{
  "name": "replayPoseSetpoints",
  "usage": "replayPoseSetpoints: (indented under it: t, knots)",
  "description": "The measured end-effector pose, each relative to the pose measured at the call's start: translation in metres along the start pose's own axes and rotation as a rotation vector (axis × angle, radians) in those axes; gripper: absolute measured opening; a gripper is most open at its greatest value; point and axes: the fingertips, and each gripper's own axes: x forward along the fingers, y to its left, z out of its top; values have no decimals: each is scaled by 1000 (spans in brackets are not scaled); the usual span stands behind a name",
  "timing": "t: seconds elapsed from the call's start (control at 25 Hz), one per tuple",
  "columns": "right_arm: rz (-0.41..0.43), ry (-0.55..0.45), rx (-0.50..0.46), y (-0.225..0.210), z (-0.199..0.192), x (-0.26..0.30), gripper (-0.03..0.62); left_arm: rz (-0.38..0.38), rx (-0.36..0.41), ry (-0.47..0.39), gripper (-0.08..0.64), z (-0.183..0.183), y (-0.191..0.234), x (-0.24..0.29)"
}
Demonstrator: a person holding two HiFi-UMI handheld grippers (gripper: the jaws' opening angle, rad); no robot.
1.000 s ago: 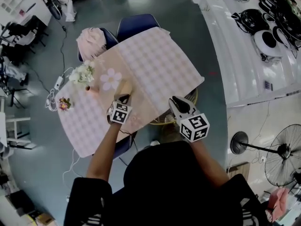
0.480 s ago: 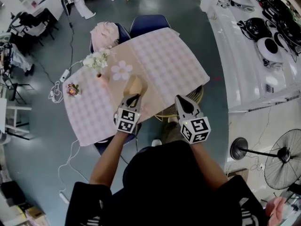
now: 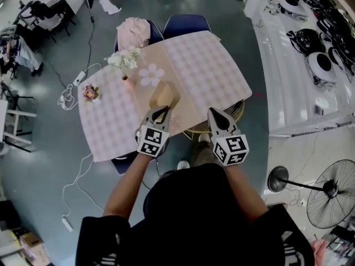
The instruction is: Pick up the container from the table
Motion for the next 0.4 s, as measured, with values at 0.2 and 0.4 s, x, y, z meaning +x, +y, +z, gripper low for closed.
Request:
replayPoseSetpoints:
  t: [0.2, 0.4]
  knots:
    - [15, 3, -6, 3, 3, 7, -2, 15, 70, -2, 11, 5, 1, -3]
    - [14, 4, -2, -5, 5, 15, -2, 23, 152, 3, 11, 13, -1, 4]
